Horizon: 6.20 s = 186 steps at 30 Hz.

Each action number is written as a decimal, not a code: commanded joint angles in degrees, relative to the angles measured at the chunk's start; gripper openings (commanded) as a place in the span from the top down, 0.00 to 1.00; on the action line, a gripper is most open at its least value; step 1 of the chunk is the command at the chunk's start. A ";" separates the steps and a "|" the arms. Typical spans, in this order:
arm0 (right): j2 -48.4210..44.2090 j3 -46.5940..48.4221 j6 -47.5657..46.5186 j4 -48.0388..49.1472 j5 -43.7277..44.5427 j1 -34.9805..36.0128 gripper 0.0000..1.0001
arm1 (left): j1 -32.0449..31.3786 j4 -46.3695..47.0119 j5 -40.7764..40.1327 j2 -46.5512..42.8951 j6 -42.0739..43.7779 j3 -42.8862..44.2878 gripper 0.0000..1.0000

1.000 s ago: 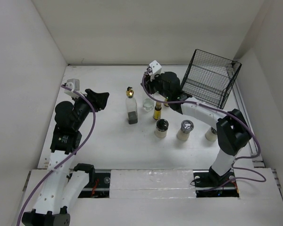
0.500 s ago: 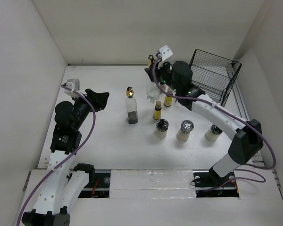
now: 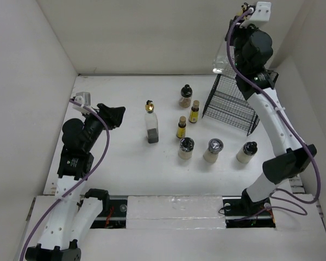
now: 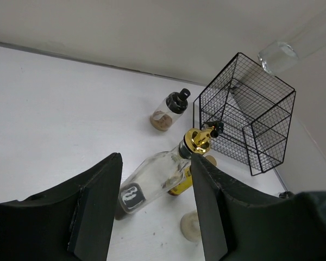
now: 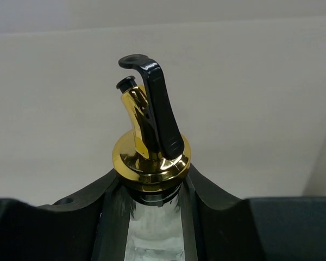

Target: Organize the condiment bottles

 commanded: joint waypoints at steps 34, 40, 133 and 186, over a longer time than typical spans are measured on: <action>18.31 10.42 3.35 6.11 16.43 -13.19 0.98 | -0.23 3.57 1.83 1.23 -0.74 0.12 0.51; 18.31 6.29 4.40 7.44 16.96 -12.06 0.98 | -0.23 3.57 1.83 1.75 -0.74 0.12 0.51; -14.56 -14.64 2.82 4.02 -25.08 2.03 0.98 | 0.83 1.64 -3.01 0.25 -3.03 0.82 0.36; 6.62 -13.14 15.91 -0.74 14.07 -23.65 0.97 | 0.83 2.43 -3.44 2.02 -2.50 1.00 0.36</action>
